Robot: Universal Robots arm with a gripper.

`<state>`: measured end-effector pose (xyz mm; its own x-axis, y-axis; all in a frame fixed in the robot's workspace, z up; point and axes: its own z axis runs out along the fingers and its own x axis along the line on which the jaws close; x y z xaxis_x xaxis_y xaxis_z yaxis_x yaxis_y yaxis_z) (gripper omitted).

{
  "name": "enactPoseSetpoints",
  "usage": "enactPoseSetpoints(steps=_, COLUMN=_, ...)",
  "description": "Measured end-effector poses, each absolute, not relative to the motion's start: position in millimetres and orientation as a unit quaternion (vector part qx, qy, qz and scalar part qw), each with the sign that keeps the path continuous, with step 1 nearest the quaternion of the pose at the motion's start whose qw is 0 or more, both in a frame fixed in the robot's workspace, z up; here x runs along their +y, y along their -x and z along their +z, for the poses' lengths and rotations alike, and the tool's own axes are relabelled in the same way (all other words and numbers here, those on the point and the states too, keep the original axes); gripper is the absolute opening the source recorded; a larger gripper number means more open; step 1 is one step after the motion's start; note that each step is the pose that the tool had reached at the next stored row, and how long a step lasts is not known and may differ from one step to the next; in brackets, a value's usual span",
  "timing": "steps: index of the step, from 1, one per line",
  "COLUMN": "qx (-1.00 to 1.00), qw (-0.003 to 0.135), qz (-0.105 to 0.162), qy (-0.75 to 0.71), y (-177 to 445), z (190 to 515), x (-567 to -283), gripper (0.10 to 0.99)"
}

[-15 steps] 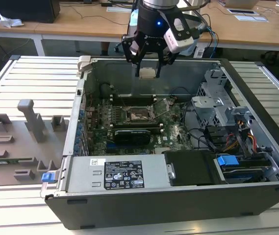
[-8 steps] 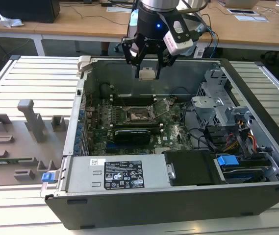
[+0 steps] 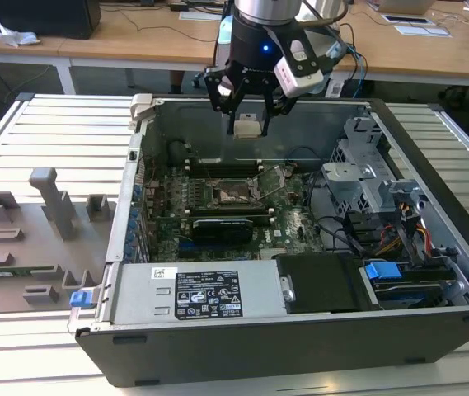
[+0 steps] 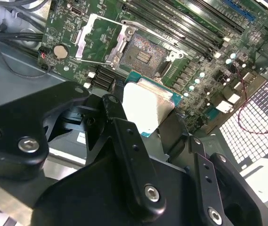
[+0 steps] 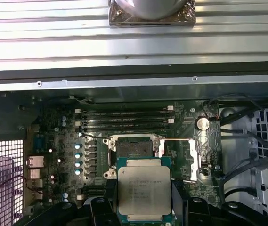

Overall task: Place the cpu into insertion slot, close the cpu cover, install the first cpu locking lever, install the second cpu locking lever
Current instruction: 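Place the cpu into insertion slot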

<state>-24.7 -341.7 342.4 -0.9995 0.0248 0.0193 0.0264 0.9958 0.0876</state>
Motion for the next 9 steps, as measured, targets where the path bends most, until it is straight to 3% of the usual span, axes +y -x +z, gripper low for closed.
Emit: enactPoseSetpoints(steps=9, qx=-0.999, qw=0.009, qz=-0.044, qy=0.013, y=24.7, z=336.2, x=-341.7, gripper=0.541)
